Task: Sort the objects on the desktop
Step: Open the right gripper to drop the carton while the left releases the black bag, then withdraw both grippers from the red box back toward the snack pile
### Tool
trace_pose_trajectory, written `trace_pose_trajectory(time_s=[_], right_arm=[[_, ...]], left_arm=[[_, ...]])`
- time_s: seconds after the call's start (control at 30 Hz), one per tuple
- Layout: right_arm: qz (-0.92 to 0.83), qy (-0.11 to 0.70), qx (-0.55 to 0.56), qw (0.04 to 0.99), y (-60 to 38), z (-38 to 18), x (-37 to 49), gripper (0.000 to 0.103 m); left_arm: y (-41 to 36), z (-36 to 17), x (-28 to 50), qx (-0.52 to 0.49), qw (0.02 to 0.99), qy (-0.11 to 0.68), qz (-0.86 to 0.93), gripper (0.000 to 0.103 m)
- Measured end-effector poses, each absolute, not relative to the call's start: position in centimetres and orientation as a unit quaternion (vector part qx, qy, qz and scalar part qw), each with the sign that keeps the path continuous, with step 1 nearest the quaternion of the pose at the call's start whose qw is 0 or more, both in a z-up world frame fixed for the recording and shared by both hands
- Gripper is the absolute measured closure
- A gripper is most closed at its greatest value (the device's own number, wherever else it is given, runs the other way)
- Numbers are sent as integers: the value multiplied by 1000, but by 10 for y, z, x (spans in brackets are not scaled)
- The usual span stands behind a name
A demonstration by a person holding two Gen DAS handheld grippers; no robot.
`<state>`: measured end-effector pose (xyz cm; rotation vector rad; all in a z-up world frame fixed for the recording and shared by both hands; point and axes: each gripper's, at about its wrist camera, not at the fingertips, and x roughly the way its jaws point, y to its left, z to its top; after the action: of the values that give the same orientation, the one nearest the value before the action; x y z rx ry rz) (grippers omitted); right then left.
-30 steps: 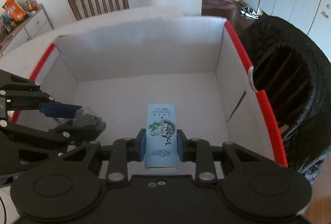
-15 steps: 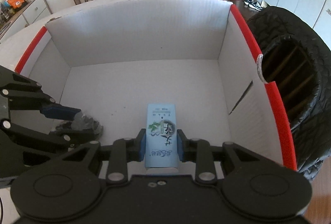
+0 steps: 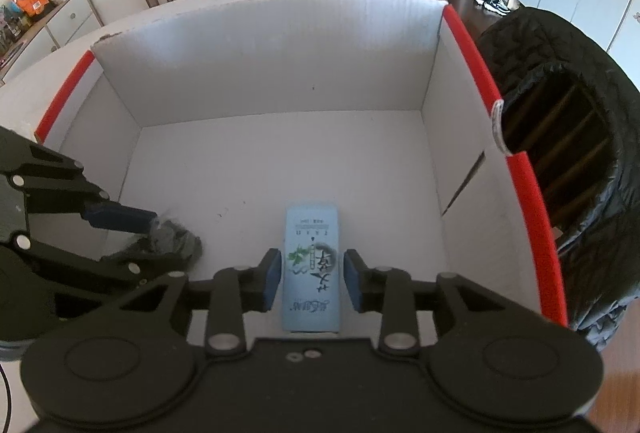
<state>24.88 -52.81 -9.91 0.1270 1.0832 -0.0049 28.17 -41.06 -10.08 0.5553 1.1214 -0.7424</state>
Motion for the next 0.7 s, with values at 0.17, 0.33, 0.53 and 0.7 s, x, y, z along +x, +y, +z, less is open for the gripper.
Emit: trace_pose_trajectory(time_s=[0.17,0.33,0.53,0.7], right_arm=[[7,505,57,861,-531,-89,242,59],[11,497,74,865,-536,-80,236,55],[17,486,85,870,-538,-70,228,52],[21,476,87,875,-528,-63,220,49]], left_arm=[[-400,-89,279,237,763,496,-340,51],[-391,-72,272,224,785,467,-341,45],[-380,-55,266,200,801,451,-338,45],[-365,-43,256,168,820,431,-336,45]])
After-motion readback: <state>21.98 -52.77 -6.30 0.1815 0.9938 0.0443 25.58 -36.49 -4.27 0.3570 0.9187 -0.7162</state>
